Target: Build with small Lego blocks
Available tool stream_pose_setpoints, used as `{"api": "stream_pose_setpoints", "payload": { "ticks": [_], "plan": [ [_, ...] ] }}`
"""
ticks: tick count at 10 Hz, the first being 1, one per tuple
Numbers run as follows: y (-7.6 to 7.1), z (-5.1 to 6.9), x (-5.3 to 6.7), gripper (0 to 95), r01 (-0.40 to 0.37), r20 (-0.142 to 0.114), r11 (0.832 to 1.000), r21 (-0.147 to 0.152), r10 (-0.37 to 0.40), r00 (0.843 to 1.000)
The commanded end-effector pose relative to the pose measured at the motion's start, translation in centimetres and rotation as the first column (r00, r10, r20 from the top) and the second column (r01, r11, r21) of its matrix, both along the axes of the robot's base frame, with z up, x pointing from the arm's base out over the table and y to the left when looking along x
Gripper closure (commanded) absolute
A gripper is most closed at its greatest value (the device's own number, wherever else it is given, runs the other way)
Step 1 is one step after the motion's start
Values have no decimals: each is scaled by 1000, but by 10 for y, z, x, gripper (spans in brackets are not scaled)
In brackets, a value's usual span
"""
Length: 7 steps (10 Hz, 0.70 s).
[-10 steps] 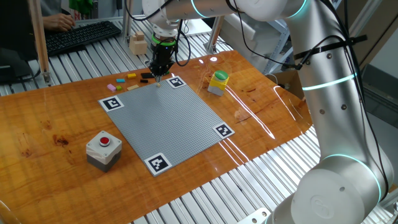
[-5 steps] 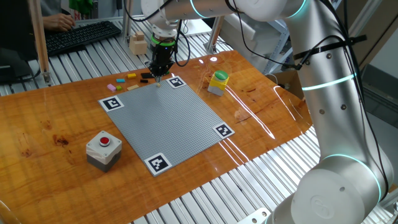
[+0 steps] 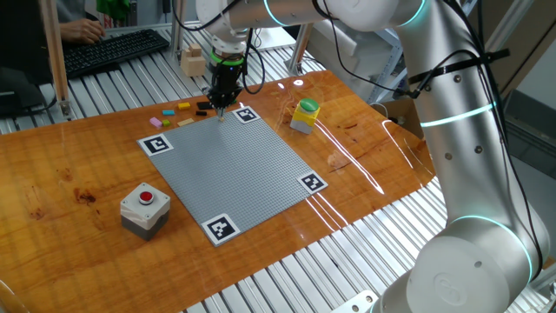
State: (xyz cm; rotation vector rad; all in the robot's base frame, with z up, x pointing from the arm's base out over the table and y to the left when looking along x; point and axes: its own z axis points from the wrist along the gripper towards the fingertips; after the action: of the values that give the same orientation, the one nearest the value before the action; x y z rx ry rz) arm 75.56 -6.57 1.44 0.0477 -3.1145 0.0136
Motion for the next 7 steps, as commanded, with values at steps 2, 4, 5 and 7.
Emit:
{"api": "stream_pose_setpoints", "payload": {
  "ticks": [2,4,5,7],
  "plan": [
    [0,-2,-1,950,4,-1,1000,3,-4,1000],
    [0,1,-2,950,12,-8,1000,-1,-12,1000],
    [0,5,-3,950,16,-12,1000,-3,-16,1000],
    [0,7,-3,950,17,-16,1000,-2,-17,1000]
  ]
}}
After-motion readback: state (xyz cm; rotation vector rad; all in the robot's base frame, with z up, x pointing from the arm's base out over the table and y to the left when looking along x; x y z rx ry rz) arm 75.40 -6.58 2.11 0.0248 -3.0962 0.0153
